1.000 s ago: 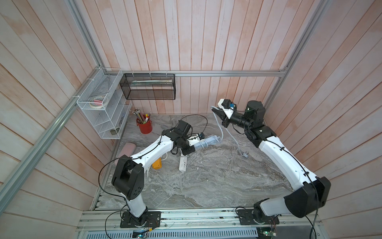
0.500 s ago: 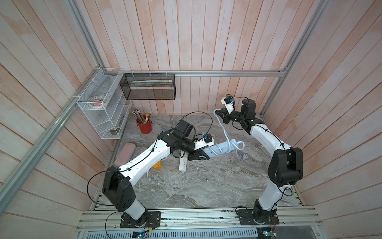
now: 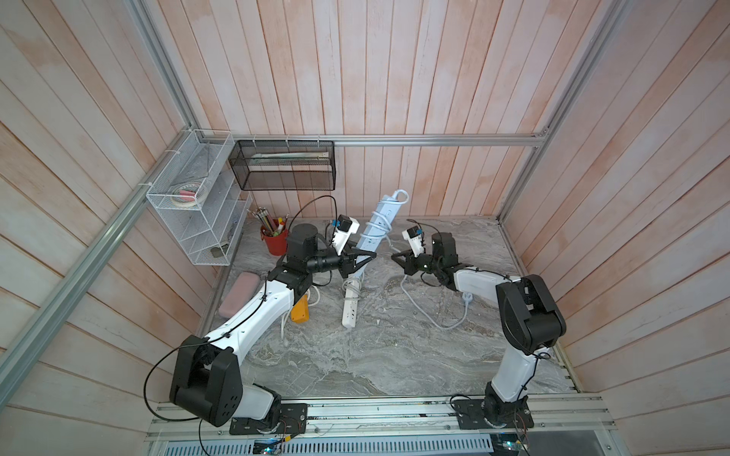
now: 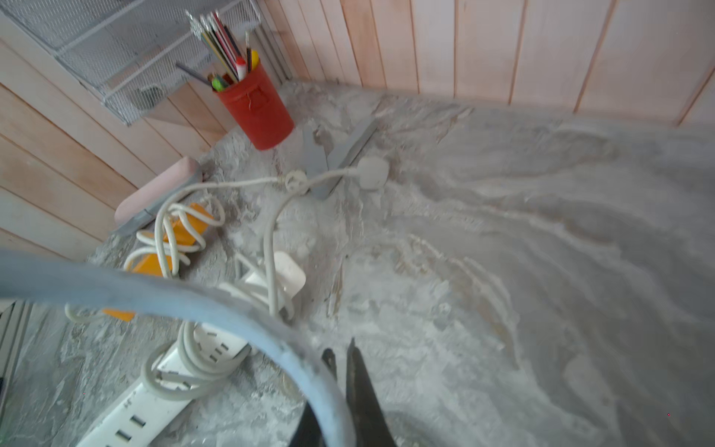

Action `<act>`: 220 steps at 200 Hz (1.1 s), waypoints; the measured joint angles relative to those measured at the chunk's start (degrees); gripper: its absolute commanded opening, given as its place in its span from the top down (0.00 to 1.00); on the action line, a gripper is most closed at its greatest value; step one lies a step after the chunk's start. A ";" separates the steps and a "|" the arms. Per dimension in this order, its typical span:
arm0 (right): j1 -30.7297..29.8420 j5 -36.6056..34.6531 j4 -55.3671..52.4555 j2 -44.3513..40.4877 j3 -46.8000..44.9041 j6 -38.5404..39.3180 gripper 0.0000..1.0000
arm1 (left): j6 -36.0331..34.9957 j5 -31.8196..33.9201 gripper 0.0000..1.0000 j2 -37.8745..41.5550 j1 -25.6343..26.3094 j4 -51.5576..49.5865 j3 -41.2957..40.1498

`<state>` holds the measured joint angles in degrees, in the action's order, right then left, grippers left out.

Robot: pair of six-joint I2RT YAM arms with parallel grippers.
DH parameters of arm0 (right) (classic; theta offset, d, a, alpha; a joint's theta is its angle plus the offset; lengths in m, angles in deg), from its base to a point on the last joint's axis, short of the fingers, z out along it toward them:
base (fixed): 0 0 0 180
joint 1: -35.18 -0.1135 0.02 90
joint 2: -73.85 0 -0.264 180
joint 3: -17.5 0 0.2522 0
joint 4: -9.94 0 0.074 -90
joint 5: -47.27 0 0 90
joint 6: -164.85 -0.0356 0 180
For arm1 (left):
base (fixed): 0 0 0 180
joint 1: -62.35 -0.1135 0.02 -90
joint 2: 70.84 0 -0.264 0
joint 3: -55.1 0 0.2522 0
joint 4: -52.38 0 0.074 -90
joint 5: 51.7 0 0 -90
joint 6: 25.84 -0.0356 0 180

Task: Wrap the cord around the power strip
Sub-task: Wrap the power cord around the power strip.

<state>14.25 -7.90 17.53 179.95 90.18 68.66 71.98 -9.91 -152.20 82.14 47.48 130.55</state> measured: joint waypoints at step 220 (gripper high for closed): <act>-7.50 -20.46 -31.82 -9.20 31.17 38.93 1.00 | -35.39 27.28 1.00 -21.18 10.01 -41.11 23.61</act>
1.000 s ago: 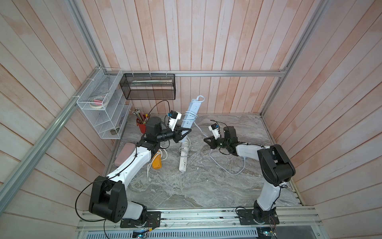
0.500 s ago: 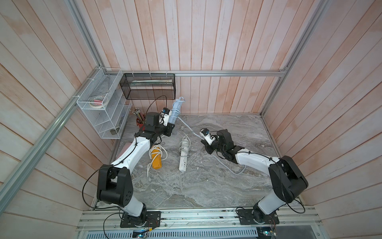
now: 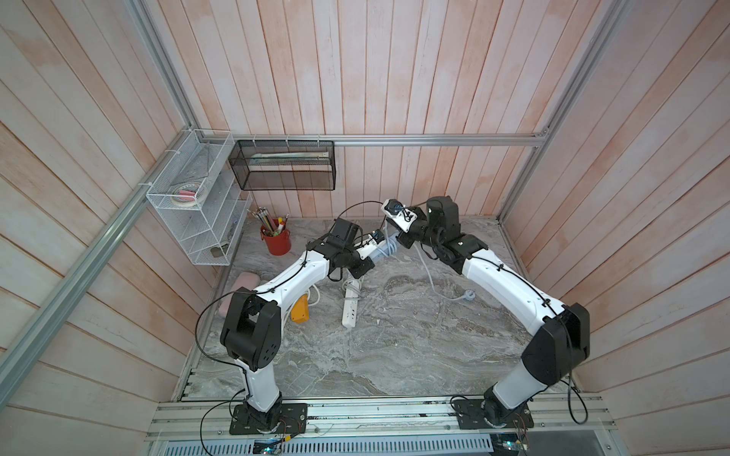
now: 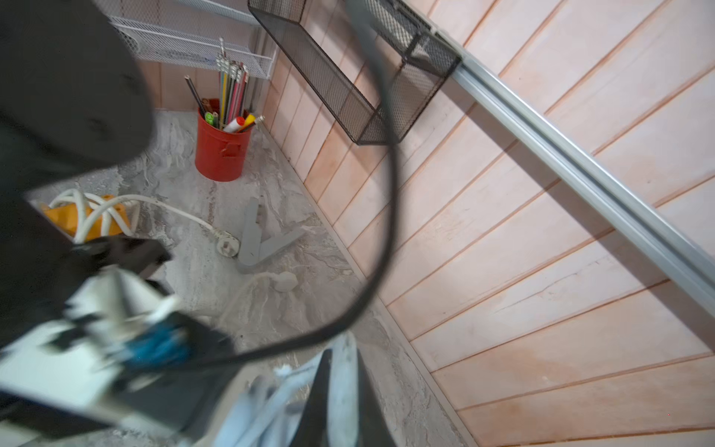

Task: Wrap the cord around the power strip
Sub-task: Wrap the power cord around the power strip.

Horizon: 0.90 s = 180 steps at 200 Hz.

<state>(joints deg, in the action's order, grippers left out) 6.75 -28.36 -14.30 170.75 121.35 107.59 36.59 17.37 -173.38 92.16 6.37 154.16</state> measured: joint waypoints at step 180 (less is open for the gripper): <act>12.98 23.78 -2.49 13.42 5.64 -12.35 0.65 | -3.78 -21.81 1.00 9.20 -0.74 -7.39 -5.01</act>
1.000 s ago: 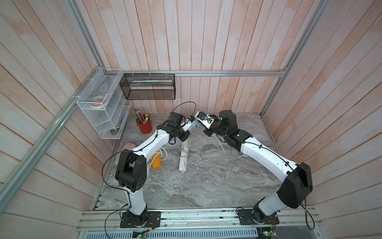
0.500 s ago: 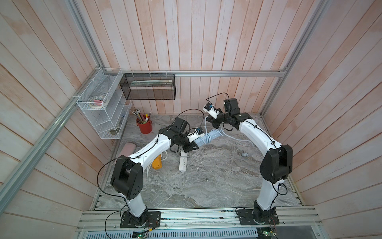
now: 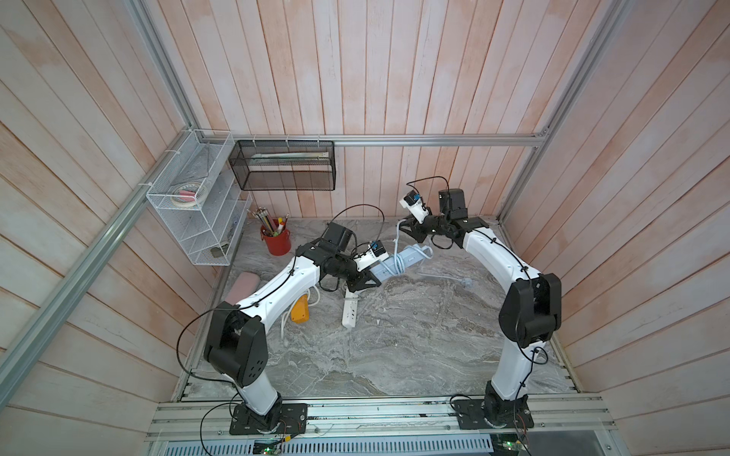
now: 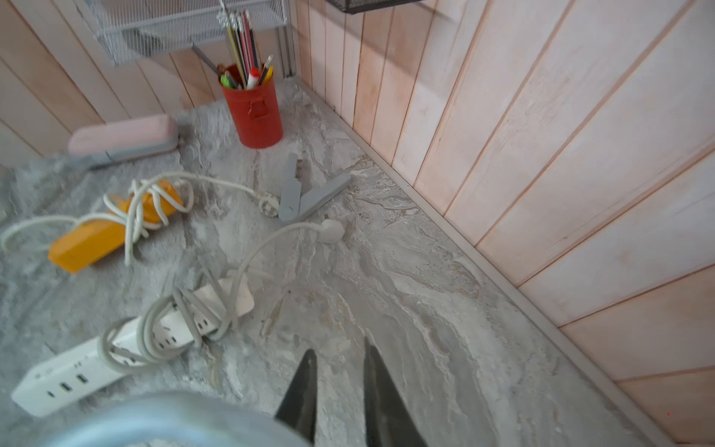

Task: Wrap the cord around the power strip
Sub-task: Wrap the power cord around the power strip.

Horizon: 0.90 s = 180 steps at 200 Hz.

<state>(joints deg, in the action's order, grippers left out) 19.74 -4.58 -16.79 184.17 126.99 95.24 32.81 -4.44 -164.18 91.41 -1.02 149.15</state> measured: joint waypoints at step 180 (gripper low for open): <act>-5.90 -13.42 39.01 7.54 -24.44 -26.58 1.00 | 31.85 4.42 1.00 11.80 -15.76 26.80 -8.87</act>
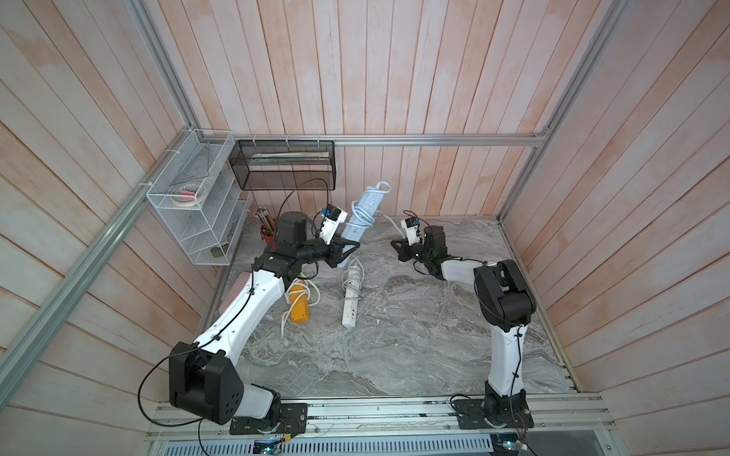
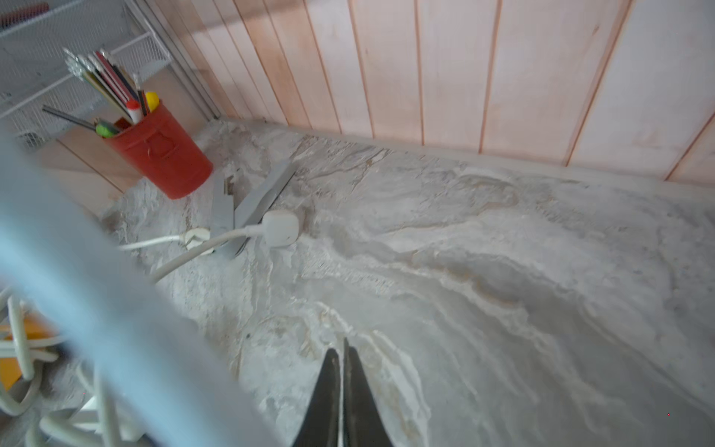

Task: Wrap the cord around the power strip
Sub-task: Wrap the power cord around the power strip.

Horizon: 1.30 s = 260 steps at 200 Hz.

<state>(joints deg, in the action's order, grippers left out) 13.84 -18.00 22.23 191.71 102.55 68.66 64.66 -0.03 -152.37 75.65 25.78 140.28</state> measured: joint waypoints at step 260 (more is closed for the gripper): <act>-10.69 -13.62 -47.87 -19.47 25.62 44.44 1.00 | -35.56 33.31 1.00 -12.57 17.66 -17.18 -1.79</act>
<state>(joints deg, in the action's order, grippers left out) 3.15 -31.62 -25.64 172.24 128.17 113.09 29.09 33.28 -164.94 93.31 8.60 138.49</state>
